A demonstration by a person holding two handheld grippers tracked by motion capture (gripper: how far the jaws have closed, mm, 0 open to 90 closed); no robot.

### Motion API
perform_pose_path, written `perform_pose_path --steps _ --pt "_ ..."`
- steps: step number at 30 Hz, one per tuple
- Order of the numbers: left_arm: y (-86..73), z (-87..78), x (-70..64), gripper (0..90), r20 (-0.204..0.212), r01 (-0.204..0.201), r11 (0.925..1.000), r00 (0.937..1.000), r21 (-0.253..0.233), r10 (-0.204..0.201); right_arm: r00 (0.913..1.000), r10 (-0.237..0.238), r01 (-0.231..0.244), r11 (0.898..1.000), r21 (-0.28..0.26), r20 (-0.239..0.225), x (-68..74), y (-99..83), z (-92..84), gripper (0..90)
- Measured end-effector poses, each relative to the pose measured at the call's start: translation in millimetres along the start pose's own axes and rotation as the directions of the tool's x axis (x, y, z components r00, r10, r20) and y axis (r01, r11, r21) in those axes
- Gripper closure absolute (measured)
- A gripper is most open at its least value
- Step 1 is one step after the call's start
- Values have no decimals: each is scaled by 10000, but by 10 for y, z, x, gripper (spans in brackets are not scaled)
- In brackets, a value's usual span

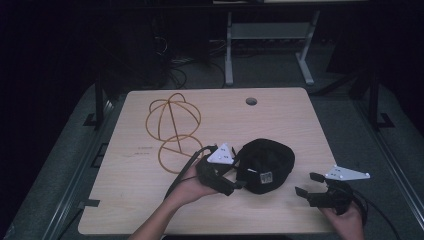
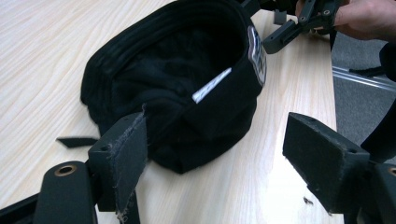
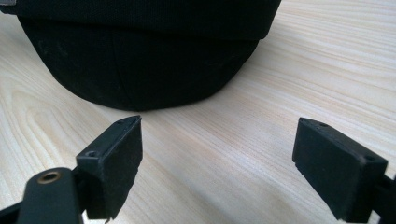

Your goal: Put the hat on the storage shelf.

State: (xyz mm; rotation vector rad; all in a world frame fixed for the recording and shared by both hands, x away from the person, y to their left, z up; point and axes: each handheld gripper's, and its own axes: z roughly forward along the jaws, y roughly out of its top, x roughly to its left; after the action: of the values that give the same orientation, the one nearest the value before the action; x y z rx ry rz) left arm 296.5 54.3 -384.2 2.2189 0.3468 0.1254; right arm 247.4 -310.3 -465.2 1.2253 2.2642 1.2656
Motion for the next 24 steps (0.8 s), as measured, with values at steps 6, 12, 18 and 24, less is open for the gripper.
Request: perform_pose_path --steps 6,12,18,24 --pt "171 145 -39 235 294 -336 9991 9990 258 328 10000 17 -17 10000 -20 9 -9 -7 -12 157" --pt "279 295 -34 301 567 -649 9950 9965 763 607 10000 -63 64 9999 143 -75 -14 -3 14 157" --pt "351 377 -34 325 886 -707 9936 9941 879 629 9999 -126 127 9998 141 -98 -3 -6 12 157" --pt "376 464 -38 344 1145 -863 9896 9907 1150 731 9998 -155 157 9997 161 -133 0 -1 17 157"
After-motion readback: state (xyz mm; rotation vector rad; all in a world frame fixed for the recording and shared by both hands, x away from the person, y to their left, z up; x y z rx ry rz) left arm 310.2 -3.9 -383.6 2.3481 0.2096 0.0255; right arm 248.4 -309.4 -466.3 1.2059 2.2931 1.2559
